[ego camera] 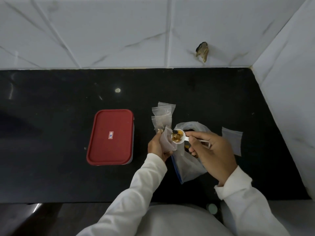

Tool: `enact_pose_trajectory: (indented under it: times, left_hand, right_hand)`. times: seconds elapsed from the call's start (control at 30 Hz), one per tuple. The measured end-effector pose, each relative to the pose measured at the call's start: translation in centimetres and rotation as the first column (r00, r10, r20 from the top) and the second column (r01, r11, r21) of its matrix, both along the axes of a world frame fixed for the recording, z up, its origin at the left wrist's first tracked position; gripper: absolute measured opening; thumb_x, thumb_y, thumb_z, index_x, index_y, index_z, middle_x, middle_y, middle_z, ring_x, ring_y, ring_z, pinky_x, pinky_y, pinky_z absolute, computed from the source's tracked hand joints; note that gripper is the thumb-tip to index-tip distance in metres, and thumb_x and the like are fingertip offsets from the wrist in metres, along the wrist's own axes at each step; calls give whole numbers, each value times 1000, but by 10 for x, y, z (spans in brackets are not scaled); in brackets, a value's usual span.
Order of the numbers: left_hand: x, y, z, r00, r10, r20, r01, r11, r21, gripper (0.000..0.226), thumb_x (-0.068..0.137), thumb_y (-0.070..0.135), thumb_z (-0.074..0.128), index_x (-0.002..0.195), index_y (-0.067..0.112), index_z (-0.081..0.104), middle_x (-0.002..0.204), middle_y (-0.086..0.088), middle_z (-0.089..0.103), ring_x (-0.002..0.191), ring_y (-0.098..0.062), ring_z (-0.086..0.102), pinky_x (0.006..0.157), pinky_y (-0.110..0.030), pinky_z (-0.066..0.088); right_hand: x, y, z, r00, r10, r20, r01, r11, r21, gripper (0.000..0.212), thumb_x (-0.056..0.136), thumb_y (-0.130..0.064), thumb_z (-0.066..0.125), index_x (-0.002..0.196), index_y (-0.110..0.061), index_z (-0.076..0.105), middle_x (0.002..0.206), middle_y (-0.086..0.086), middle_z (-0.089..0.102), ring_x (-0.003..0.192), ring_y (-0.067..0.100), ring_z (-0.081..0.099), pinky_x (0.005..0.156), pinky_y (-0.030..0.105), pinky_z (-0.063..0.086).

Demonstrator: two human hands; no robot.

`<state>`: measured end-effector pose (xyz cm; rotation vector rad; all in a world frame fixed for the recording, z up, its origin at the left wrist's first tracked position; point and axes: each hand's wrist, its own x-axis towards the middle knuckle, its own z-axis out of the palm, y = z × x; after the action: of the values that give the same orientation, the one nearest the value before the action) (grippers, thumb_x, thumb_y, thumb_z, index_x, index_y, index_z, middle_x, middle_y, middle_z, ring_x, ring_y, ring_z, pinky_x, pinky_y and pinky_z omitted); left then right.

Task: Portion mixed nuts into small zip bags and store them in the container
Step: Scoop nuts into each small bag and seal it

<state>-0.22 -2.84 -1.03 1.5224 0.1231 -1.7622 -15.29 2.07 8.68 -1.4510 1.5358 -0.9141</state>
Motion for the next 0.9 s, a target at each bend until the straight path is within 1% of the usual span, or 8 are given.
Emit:
enact_pose_trajectory:
  times: [0.07, 0.13, 0.2, 0.33, 0.43, 0.67, 0.77, 0.9]
  left_hand:
    - [1, 2, 0, 1000, 13, -19, -13, 1000, -10, 33, 90, 39, 64, 118, 22, 64, 116, -10, 66, 101, -31, 64, 81, -42, 57]
    - [2, 4, 0, 1000, 10, -11, -10, 1000, -26, 31, 89, 40, 64, 115, 23, 64, 118, -9, 66, 100, -31, 64, 69, -37, 57]
    - [1, 5, 0, 1000, -12, 10, 13, 998, -65, 25, 91, 40, 61, 109, 24, 65, 118, -8, 66, 99, -30, 65, 59, -32, 52]
    - [0, 5, 1, 1000, -26, -2, 25, 997, -78, 23, 93, 39, 60, 109, 24, 65, 118, -9, 66, 98, -30, 65, 60, -33, 54]
    - [0, 5, 1, 999, -9, -40, 6, 997, -83, 34, 92, 39, 60, 118, 18, 64, 115, -12, 68, 90, -28, 66, 51, -27, 51]
    - [-5, 5, -3, 992, -5, -122, -4, 998, -69, 47, 91, 41, 61, 127, 11, 61, 103, -14, 69, 70, -23, 68, 41, -22, 48]
    - [-7, 5, -6, 990, -16, -141, 6, 997, -74, 47, 91, 41, 61, 127, 11, 62, 102, -14, 69, 66, -22, 68, 41, -22, 48]
    - [-9, 7, -7, 990, -20, -142, 9, 997, -76, 44, 92, 38, 61, 127, 11, 62, 100, -12, 69, 68, -21, 68, 40, -20, 47]
  right_hand:
    - [2, 0, -3, 981, 17, -193, -51, 984, -168, 18, 93, -17, 63, 108, -18, 73, 87, -11, 68, 72, 4, 68, 65, 16, 55]
    - [4, -1, -6, 948, 19, -318, -106, 960, -258, 18, 91, -17, 64, 107, -16, 73, 92, -7, 67, 74, 4, 67, 65, 16, 55]
    - [8, 0, -8, 911, 16, -413, -154, 940, -303, 18, 89, -17, 65, 104, -14, 74, 91, -1, 67, 76, 5, 64, 64, 16, 54]
    - [16, 3, -12, 838, 19, -545, -248, 903, -350, 15, 84, -7, 71, 99, -8, 75, 81, 5, 62, 67, 13, 59, 58, 18, 50]
    - [18, 7, -11, 765, 5, -643, -330, 862, -385, 31, 77, 0, 76, 107, -7, 74, 78, 7, 61, 60, 16, 57, 50, 23, 52]
    - [16, 8, -17, 694, -76, -716, -433, 750, -499, 24, 83, -4, 64, 104, -6, 74, 71, 6, 60, 55, 15, 55, 46, 22, 50]
    - [12, 10, -20, 691, -67, -720, -459, 728, -509, 29, 78, -1, 70, 106, -6, 74, 74, 7, 63, 57, 15, 57, 48, 24, 52]
    - [5, 9, -22, 768, -80, -635, -339, 790, -511, 28, 83, 2, 66, 108, -10, 73, 80, 4, 63, 62, 12, 56, 58, 13, 44]
